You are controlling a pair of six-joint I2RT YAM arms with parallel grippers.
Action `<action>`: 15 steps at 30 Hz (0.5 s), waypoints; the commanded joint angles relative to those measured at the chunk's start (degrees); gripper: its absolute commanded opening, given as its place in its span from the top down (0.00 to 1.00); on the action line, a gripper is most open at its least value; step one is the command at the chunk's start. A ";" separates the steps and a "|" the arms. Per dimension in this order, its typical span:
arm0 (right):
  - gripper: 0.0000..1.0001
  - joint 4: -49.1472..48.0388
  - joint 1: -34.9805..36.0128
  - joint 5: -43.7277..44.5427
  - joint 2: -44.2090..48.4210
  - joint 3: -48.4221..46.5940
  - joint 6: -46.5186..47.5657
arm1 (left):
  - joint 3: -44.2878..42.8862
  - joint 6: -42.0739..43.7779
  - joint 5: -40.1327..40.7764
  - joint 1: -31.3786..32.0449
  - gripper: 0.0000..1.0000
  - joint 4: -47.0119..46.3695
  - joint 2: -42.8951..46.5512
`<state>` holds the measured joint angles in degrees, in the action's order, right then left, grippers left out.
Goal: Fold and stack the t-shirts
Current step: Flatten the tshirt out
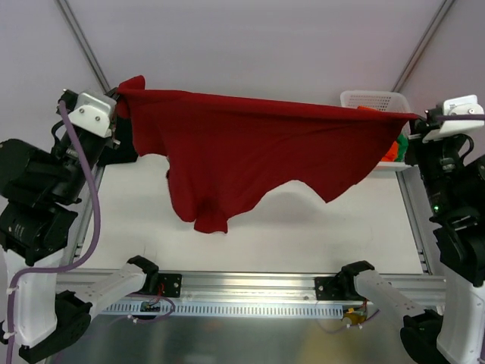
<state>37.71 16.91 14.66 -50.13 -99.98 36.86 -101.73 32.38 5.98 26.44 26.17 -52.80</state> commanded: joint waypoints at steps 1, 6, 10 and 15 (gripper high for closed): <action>1.00 -1.60 -0.38 3.19 1.79 -3.28 -0.65 | -3.90 0.57 3.95 -0.33 1.00 -2.97 2.52; 1.00 2.88 -0.38 3.10 -0.31 -10.30 -0.83 | -9.34 3.65 5.09 -0.33 1.00 -1.75 0.95; 1.00 4.39 -0.30 4.06 -3.91 -14.62 -0.04 | -12.70 4.45 5.80 -0.42 1.00 0.36 -4.23; 1.00 4.21 -0.38 5.38 -8.84 -13.05 1.02 | -10.25 4.80 5.89 -0.42 1.00 0.81 -9.51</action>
<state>41.76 17.02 13.43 -54.48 -113.75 36.38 -113.16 34.98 5.96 26.59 28.21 -58.41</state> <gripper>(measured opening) 0.020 0.010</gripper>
